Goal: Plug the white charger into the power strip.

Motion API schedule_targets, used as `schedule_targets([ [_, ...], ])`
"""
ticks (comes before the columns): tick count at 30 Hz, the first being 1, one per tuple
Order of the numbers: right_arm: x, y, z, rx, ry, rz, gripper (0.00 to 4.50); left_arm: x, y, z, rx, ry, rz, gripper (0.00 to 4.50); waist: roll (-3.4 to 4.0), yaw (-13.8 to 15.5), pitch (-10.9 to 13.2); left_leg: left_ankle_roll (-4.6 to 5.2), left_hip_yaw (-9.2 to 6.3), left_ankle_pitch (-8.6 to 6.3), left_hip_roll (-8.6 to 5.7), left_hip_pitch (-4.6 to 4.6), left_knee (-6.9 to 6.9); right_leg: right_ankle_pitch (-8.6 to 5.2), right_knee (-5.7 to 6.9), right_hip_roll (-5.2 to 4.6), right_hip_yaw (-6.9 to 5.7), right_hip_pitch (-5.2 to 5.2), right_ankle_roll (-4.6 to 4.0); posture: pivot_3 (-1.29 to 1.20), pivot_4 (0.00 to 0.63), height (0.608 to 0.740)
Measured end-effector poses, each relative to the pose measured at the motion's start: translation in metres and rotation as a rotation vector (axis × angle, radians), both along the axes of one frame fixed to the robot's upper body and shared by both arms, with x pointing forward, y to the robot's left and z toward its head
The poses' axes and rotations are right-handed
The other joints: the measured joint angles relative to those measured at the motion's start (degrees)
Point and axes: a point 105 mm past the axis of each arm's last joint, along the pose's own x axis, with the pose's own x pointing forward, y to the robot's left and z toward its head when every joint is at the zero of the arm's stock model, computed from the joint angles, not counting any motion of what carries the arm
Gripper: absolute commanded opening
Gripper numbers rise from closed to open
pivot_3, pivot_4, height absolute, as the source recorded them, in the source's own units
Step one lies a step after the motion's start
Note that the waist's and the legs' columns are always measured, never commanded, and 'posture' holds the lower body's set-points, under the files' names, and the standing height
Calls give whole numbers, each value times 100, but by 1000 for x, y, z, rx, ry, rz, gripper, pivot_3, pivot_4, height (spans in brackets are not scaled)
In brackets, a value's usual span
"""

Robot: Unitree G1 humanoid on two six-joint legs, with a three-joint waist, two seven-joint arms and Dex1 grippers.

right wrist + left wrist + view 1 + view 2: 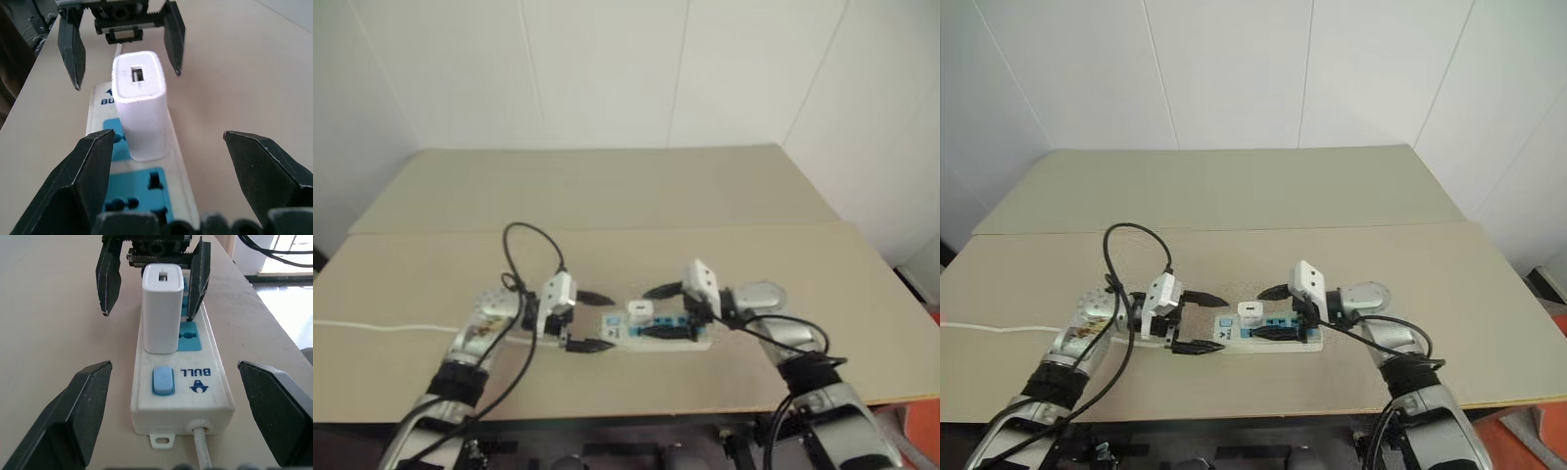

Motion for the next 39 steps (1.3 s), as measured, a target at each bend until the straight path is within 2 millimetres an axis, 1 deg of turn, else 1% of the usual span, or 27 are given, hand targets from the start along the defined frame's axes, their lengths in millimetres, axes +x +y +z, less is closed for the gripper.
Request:
schedule_targets([
  [2,-1,-8,12,0,-40,-15,4238,-3,-1,8,-11,-11,-20,4493,0,15,2,-13,2,8,-2,-49,5,4,15,-1,3,-53,-2,0,150,740],
  [4,-5,-16,22,7,-65,-28,4238,-6,-1,12,-15,-14,-29,4493,-1,37,5,-16,0,10,0,-55,5,4,16,0,0,-60,-3,0,150,740],
  [6,-11,-27,28,4,-74,-47,4238,-7,4,17,-19,-17,-20,4493,-2,50,9,-16,0,10,-1,-55,5,4,13,0,-1,-58,-3,0,150,740],
  [8,-19,-39,29,-14,-74,-68,4238,-7,10,21,-17,-34,1,4493,-2,54,9,-16,2,10,-1,-55,5,5,9,0,-1,-54,-2,0,150,740],
  [12,-32,-59,28,-46,-65,-116,4238,-10,19,21,-22,-27,45,4493,-5,56,13,-16,3,10,-1,-55,6,5,6,0,-1,-53,0,0,150,740],
  [18,-35,-93,39,-69,-98,-246,4238,-16,27,23,-44,-29,96,4493,-7,52,18,-16,6,11,1,-52,6,8,6,2,1,-51,-1,0,150,740],
  [23,-44,-118,40,-111,-87,-324,4238,-23,34,18,-41,-20,154,4493,-8,59,19,-16,8,11,1,-53,6,8,2,0,2,-50,1,0,150,740],
  [26,-45,-128,43,-104,-79,-374,4238,-27,39,18,-48,-14,193,4493,-9,48,20,-16,11,11,3,-49,6,9,5,2,5,-49,0,0,150,740],
  [28,-48,-132,42,-135,-94,-404,4238,-31,45,21,-55,-14,241,4493,-8,49,20,-16,11,11,4,-49,6,9,6,3,5,-50,0,0,150,740],
  [32,-52,-136,40,-151,-91,-445,4238,-33,59,24,-66,3,350,4493,-8,56,20,-19,13,13,3,-48,7,11,3,1,7,-45,3,0,150,740],
  [36,-54,-141,43,-172,-96,-473,4238,-39,60,24,-65,18,370,4493,-9,62,20,-20,14,14,3,-48,8,11,2,2,7,-46,3,0,150,740],
  [39,-59,-147,41,-183,-84,-490,4238,-42,62,25,-66,34,374,4493,-9,71,20,-20,15,14,3,-50,8,11,0,2,7,-46,3,0,150,740],
])
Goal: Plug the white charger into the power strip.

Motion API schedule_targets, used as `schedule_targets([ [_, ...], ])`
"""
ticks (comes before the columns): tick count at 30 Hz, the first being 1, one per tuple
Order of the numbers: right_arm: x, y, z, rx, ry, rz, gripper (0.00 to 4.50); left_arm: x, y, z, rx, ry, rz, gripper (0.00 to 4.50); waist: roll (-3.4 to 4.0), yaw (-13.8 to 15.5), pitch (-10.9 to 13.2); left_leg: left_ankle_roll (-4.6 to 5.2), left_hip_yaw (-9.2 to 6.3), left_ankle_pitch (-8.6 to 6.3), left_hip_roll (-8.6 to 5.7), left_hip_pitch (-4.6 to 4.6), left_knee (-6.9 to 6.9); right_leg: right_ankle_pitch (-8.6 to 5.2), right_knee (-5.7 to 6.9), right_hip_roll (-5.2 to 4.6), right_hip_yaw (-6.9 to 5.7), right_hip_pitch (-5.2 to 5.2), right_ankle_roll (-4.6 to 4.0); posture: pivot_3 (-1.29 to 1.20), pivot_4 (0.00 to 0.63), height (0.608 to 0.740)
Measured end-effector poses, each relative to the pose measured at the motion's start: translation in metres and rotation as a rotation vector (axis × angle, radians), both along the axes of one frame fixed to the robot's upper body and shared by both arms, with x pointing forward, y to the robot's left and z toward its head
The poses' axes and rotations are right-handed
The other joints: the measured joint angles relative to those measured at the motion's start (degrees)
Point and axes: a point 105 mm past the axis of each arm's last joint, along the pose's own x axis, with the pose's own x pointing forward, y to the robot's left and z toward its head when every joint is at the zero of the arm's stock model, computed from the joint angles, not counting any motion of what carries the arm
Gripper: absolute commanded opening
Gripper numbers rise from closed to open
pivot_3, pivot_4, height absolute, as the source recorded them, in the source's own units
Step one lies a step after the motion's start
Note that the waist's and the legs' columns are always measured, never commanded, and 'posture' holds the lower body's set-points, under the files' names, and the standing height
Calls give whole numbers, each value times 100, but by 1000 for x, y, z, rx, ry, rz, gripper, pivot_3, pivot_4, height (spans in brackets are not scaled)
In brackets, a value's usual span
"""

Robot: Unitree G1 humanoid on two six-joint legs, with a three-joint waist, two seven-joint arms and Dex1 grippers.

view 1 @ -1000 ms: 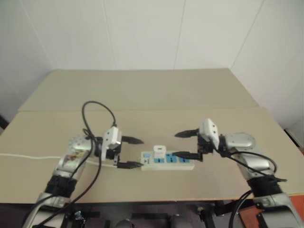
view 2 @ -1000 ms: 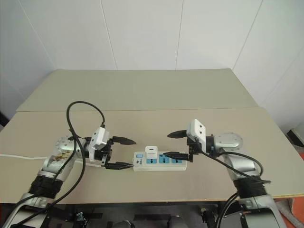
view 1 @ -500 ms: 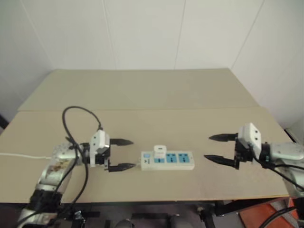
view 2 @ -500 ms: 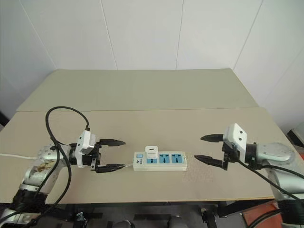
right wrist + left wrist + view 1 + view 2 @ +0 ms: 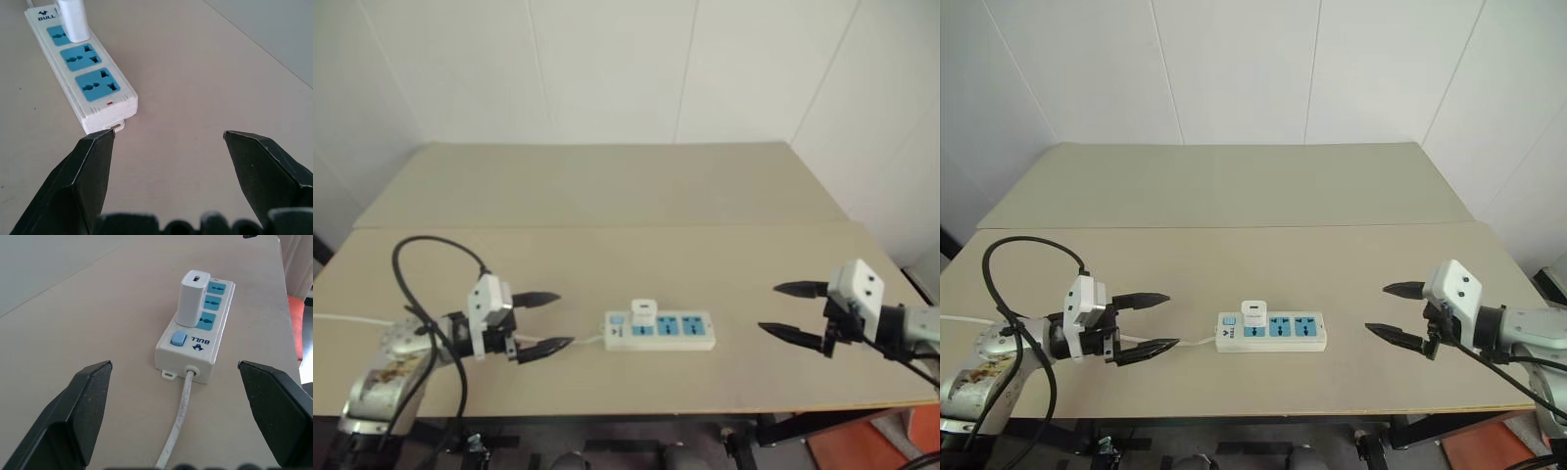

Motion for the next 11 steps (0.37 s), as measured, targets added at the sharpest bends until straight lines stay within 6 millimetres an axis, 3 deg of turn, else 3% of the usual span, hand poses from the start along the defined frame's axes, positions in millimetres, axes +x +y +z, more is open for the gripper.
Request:
schedule_targets([
  [11,3,2,5,27,-75,-73,4238,3,5,2,15,-14,28,4493,0,-11,0,0,4,0,1,4,0,1,1,2,5,3,-1,0,150,740],
])
